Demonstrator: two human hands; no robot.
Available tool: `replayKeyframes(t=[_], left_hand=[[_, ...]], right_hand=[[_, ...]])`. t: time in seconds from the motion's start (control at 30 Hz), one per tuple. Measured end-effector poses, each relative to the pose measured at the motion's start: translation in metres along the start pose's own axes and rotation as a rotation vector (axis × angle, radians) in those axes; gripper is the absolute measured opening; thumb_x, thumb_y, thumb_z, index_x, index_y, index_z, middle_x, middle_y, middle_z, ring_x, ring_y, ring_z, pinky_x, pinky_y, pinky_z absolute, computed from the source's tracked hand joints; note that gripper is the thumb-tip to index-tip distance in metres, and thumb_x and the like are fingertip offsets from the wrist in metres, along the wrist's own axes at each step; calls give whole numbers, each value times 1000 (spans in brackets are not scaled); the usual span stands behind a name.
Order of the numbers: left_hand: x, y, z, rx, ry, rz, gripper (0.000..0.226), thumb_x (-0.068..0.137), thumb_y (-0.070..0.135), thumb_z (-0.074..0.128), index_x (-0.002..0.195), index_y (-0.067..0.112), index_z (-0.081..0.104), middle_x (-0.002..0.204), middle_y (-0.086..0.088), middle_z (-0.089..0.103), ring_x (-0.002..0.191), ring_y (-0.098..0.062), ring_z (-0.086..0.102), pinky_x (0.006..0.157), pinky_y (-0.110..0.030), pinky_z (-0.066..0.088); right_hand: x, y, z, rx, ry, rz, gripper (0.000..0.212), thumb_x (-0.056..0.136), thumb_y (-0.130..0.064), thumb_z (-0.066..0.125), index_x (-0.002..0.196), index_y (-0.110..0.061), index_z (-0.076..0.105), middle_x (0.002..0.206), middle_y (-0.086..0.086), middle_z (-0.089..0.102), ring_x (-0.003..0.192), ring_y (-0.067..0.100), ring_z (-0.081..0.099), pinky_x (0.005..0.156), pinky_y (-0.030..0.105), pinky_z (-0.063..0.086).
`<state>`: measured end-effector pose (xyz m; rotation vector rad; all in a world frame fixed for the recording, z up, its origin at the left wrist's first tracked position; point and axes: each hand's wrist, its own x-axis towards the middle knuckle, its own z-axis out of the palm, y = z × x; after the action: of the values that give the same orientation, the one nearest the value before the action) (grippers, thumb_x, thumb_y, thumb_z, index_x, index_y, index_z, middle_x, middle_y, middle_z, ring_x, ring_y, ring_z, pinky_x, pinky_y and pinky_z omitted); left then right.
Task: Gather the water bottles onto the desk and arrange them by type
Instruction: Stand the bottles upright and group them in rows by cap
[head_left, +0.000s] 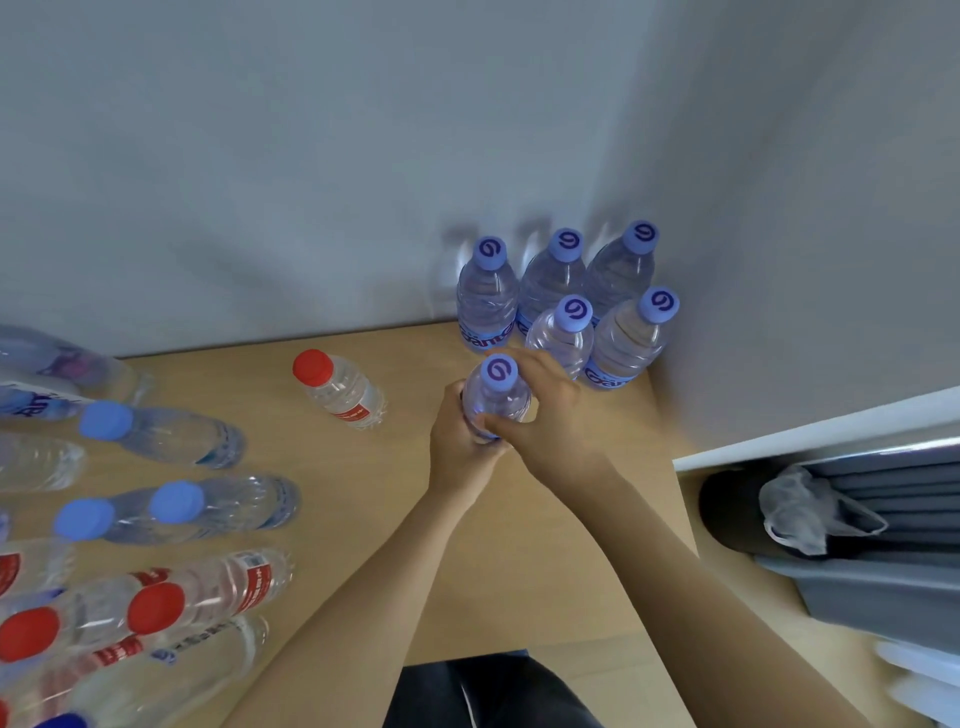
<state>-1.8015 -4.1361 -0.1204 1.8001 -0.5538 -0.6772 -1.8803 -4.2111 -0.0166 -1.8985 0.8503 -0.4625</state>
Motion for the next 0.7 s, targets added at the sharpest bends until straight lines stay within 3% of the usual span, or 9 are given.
replayKeyframes(t=[0.17, 0.23, 0.33, 0.47, 0.7], left_hand=[[20, 6, 4, 28, 23, 60, 21, 69, 23, 62, 87, 13, 60, 83, -3, 61, 75, -7, 57, 63, -17, 41], [26, 6, 5, 26, 36, 70, 23, 70, 26, 59, 87, 10, 60, 84, -6, 60, 77, -10, 56, 64, -18, 40], [33, 7, 6, 32, 80, 67, 43, 68, 40, 56, 97, 9, 59, 92, -3, 60, 82, -5, 56, 65, -9, 39], [41, 10, 9, -13, 113, -5, 55, 63, 48, 49, 104, 12, 56, 100, -3, 60, 91, -17, 58, 71, -20, 43], [42, 12, 6, 54, 81, -7, 56, 66, 47, 56, 107, 9, 59, 101, -7, 63, 94, -24, 60, 72, -26, 47]], right_hand=[[12, -4, 10, -52, 54, 72, 52, 81, -2, 69, 129, -11, 54, 114, 1, 64, 100, 14, 58, 80, 25, 46], [16, -5, 14, -93, 65, 67, 48, 83, -4, 69, 127, -11, 52, 107, -2, 61, 96, 18, 59, 76, 33, 48], [22, -6, 17, -117, 95, 66, 44, 81, 1, 66, 122, -8, 52, 102, -6, 52, 89, 11, 50, 70, 25, 42], [32, -7, 20, -118, 134, 53, 45, 78, 6, 66, 121, -5, 54, 104, -7, 46, 85, -4, 37, 68, 4, 34], [33, -9, 20, -151, 118, 77, 45, 81, 2, 67, 122, -7, 52, 107, -6, 48, 89, 3, 44, 72, 13, 33]])
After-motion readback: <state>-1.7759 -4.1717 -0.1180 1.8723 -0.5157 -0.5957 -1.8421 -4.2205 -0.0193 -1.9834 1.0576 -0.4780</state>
